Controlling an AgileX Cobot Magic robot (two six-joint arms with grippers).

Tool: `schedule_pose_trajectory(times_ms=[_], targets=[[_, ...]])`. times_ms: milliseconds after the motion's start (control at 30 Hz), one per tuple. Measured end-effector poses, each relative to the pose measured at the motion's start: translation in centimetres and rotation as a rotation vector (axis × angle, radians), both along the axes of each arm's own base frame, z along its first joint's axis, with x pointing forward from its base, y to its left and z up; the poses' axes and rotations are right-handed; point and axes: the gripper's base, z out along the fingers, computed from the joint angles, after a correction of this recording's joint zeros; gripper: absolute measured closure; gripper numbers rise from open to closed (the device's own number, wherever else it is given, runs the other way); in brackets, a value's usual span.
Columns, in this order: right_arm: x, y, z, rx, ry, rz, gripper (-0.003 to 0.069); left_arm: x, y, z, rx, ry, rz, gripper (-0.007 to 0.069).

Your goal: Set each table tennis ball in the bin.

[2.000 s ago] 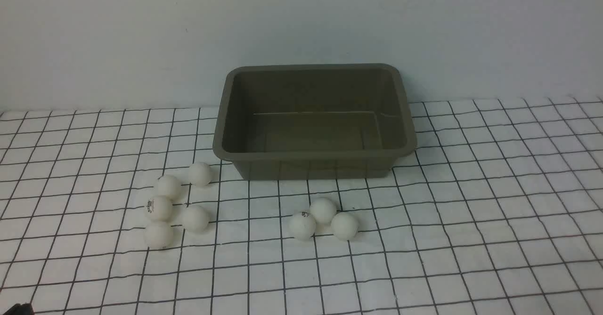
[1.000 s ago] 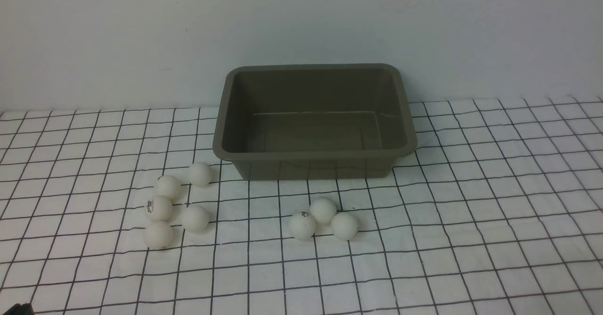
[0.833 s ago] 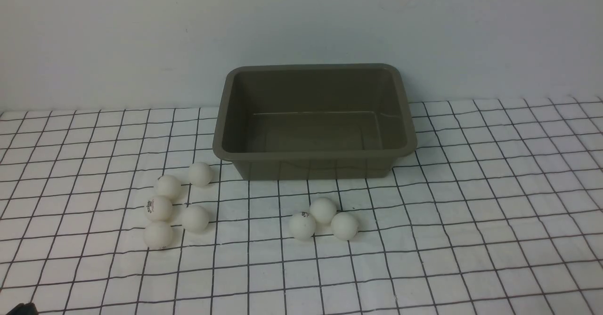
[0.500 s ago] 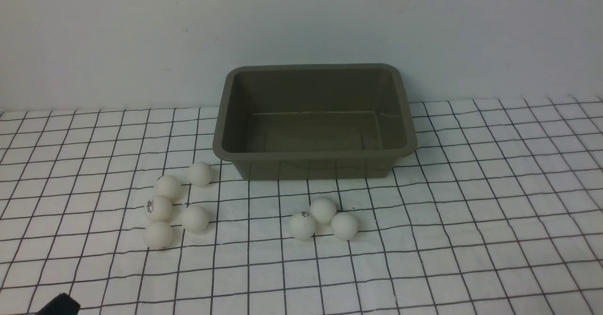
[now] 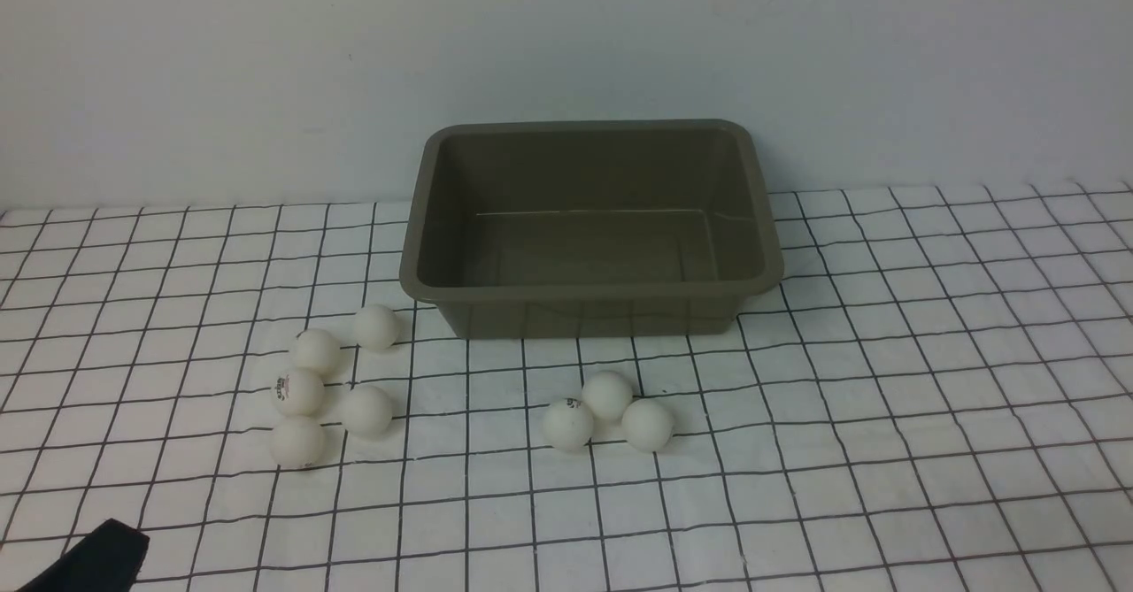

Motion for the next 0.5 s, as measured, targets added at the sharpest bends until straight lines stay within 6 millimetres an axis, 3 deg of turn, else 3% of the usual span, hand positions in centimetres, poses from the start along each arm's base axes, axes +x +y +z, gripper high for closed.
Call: schedule_pose_trajectory(times_ms=[233,367,500], targets=[[0.0,-0.2,0.5,0.186,-0.023,-0.023,0.0676,0.0,0.7,0.8,0.014,-0.054,0.076,0.0629],[0.1,-0.3,0.6,0.237,-0.034,-0.039,0.0676,-0.4,0.8,3.5,0.185,-0.158,0.103,0.0629],[0.1,-0.7,0.8,0.293,-0.055,-0.075,0.0676,-1.8,0.6,7.9,0.469,-0.325,0.128,0.0629]])
